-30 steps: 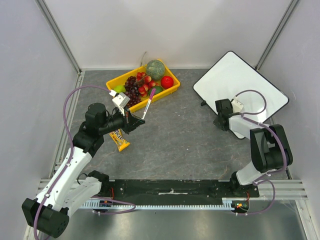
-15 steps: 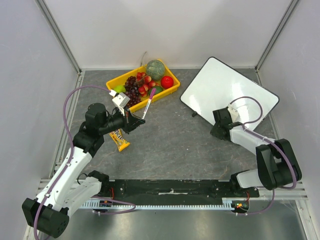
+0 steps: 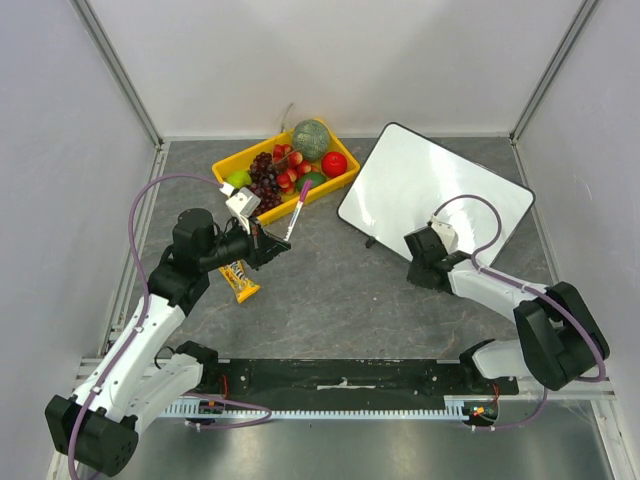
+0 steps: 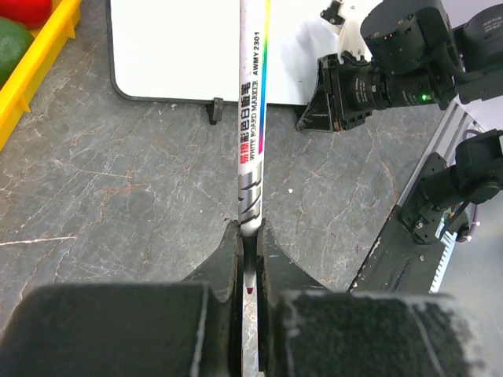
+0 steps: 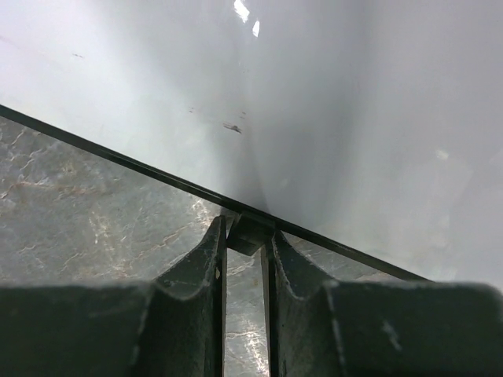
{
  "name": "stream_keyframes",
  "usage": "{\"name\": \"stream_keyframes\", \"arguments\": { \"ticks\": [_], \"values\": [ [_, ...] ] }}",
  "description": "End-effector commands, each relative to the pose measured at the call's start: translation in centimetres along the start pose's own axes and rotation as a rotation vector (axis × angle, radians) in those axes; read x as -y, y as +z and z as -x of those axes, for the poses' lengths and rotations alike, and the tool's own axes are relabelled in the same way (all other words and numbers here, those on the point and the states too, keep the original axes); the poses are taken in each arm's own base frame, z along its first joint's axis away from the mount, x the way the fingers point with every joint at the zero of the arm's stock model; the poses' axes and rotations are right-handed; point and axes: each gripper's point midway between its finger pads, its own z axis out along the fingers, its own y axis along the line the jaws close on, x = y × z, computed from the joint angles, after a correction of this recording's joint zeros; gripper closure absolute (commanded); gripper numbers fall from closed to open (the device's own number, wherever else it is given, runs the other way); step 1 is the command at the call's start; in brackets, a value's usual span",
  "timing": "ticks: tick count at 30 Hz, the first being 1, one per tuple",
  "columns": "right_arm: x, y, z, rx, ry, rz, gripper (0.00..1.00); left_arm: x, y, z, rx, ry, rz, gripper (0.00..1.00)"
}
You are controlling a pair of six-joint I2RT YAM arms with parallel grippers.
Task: Write a sentence on the whiteboard
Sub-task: Move the whiteboard to the center of the board.
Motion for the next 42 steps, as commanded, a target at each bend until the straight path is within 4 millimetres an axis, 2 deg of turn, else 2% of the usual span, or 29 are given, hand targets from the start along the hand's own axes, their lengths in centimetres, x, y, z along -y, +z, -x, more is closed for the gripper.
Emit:
{"name": "stream_keyframes", "arguments": {
  "ticks": [1, 13, 19, 24, 28, 35, 42],
  "values": [
    [-0.5, 0.0, -4.4, -0.134, -0.142, 0.023, 1.00, 0.6, -0.3, 1.3, 0.051, 0.011, -0.015, 0.98],
    [-2.9, -0.5, -8.0, -0.157, -0.356, 0.088, 1.00, 0.2, -0.1, 1.1, 0.043, 0.005, -0.004, 0.98],
    [-2.6, -0.8, -10.3, -0.175, -0.462, 0.064, 1.00, 0.1, -0.1, 1.1, 0.043, 0.004, 0.000, 0.98],
    [-3.1, -1.4, -10.9, -0.154, -0.562, 0.046, 1.00, 0.1, -0.1, 1.1, 0.043, 0.005, 0.002, 0.98],
    [-4.5, -1.9, -11.4, -0.137, -0.629, 0.069, 1.00, 0.1, 0.0, 1.1, 0.042, 0.005, 0.002, 0.98],
    [-6.9, -2.9, -13.6, -0.150, -0.765, 0.137, 1.00, 0.0, -0.1, 1.1, 0.041, 0.003, 0.005, 0.98],
    [-6.9, -3.6, -16.2, -0.182, -0.863, 0.151, 1.00, 0.1, -0.1, 1.2, 0.043, 0.007, 0.004, 0.98]
  ]
}}
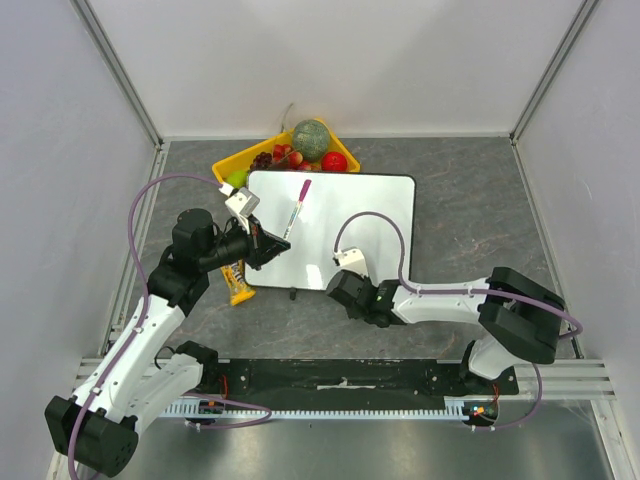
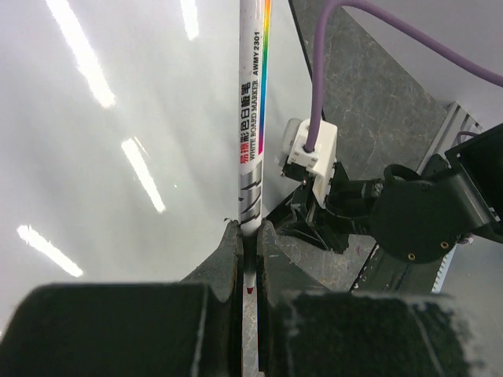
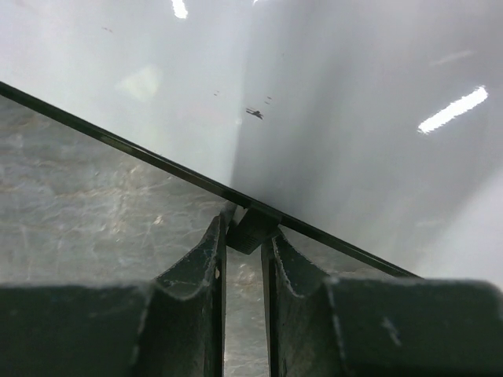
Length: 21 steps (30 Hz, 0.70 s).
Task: Write a sentence on the whiteboard
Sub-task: Move the whiteboard to the center of the board.
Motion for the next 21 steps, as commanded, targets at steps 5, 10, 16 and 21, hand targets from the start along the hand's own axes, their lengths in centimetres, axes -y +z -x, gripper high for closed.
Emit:
{"name": "stream_keyframes", "arguments": {
  "ticks": [5, 10, 16, 21],
  "values": [
    [2.4, -1.5, -9.4, -0.312, -0.224, -0.020, 1.00, 0.2, -0.1, 1.1, 0.040, 0.008, -0.004, 0.98],
    [3.1, -2.4, -9.6, -0.315, -0.213, -0.027, 1.00, 0.2, 0.0, 1.0, 0.038, 0.007, -0.004, 0.98],
    [3.4, -3.2, -10.0, -0.341, -0.200, -0.033, 1.00, 0.1, 0.0, 1.0, 0.037, 0.006, -0.004, 0.98],
    [4.0, -3.7, -10.6, -0.360, -0.160, -0.056, 1.00, 0.2, -0.1, 1.0, 0.038, 0.008, -0.006, 0.98]
  ]
}}
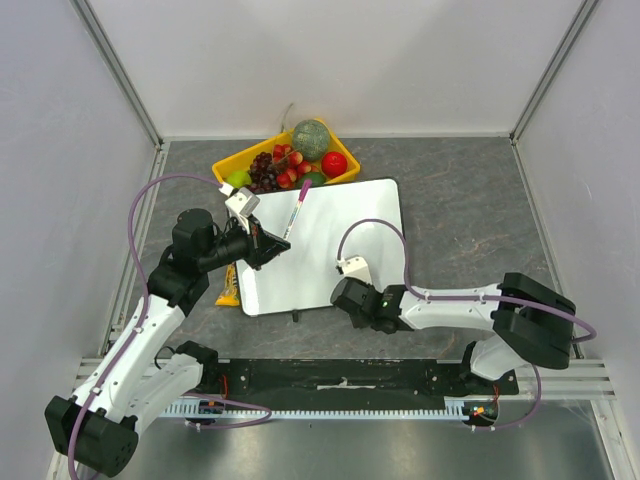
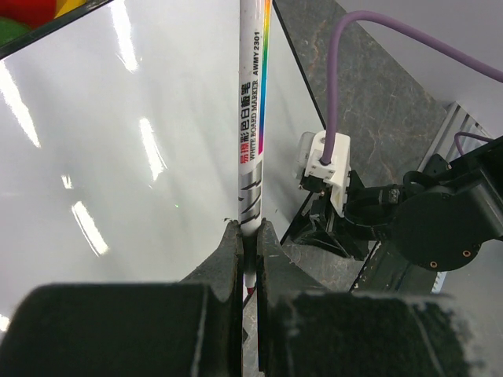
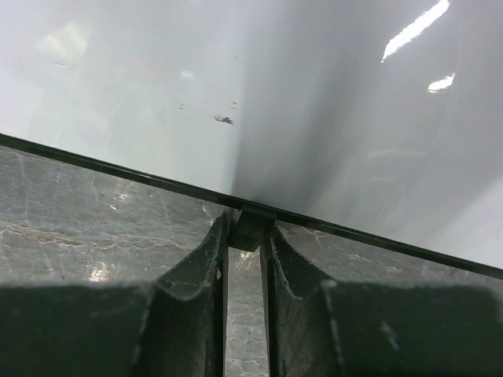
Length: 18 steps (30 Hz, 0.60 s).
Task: Write a sentence on the whiteboard
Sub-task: Move the whiteboard to the center of the board.
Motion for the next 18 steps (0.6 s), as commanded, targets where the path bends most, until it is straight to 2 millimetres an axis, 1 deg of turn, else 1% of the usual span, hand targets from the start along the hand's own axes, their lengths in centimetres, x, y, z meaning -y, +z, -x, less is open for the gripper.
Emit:
{"name": "stream_keyframes", "arguments": {
  "ticks": [1, 6, 11, 16, 18],
  "values": [
    [4.5, -1.6, -8.7, -0.312, -0.103, -0.114, 1.00, 0.3, -0.1, 1.1, 0.041, 0.012, -0.009, 0.98],
    [4.7, -2.1, -9.9, -0.338, -0.074, -0.097, 1.00, 0.5, -0.2, 1.2, 0.047, 0.018, -0.016, 0.98],
    [4.8, -2.5, -9.3, -0.319, -0.072, -0.108, 1.00, 0.5, -0.1, 1.1, 0.044, 0.018, -0.019, 0.98],
    [4.4, -3.0, -8.2, -0.288, -0.070, -0.085, 0.94, 0.4, -0.1, 1.1, 0.044, 0.016, -0.018, 0.98],
    [4.3, -3.1, -7.9, -0.284, -0.071, -0.081, 0.86, 0.5, -0.1, 1.1, 0.044, 0.018, -0.020, 0.98]
  ]
}}
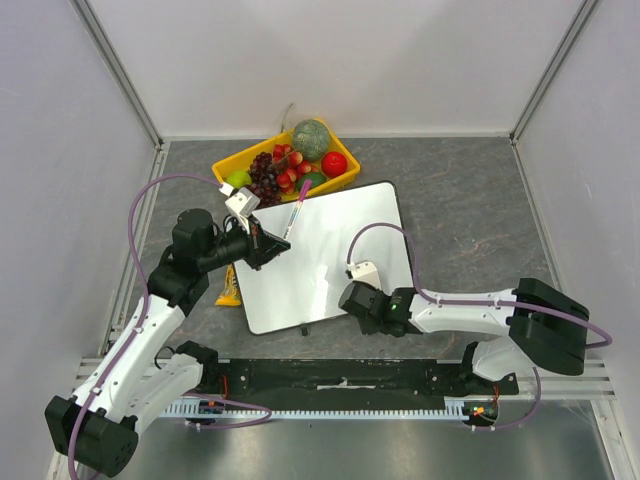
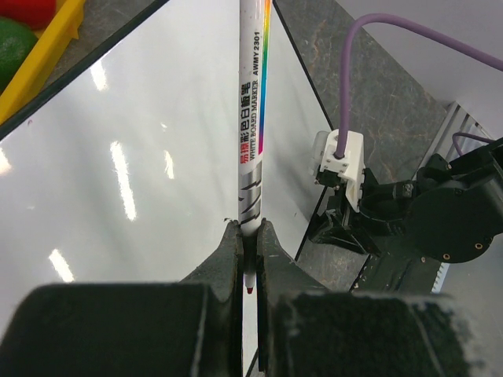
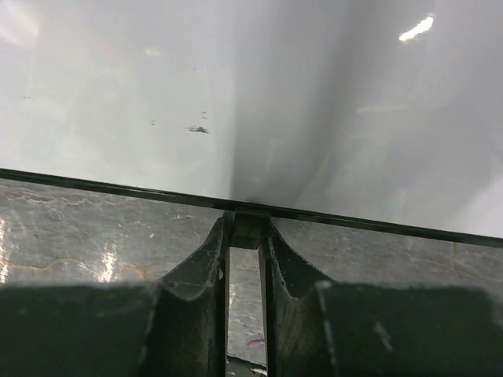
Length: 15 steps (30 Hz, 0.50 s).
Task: Write a sentence on the whiteboard
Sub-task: Move the whiteboard to the center of the board.
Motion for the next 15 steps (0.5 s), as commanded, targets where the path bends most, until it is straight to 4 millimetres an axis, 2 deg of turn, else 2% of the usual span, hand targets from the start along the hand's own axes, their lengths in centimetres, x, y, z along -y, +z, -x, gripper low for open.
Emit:
{"name": "stream_keyframes", "arguments": {
  "ticks": [1, 7, 13, 15],
  "values": [
    [3.5, -1.5, -5.6, -0.221, -0.113, -0.093, 0.78, 0.4, -0.1, 1.1, 0.043, 0.017, -0.019, 0.98],
    [2.7, -3.1, -4.1, -0.187, -0.120, -0.046, 0.33, 0.6, -0.1, 1.2, 0.043, 0.018, -0.023, 0.98],
    [1.8, -4.8, -1.9, -0.119, -0.121, 0.011, 0.07, 0.6, 0.0, 1.2, 0.044, 0.019, -0.026, 0.98],
    [1.4, -5.3, -1.2, -0.103, -0.124, 0.029, 0.02, 0.6, -0.1, 1.2, 0.044, 0.019, -0.026, 0.98]
  ]
}}
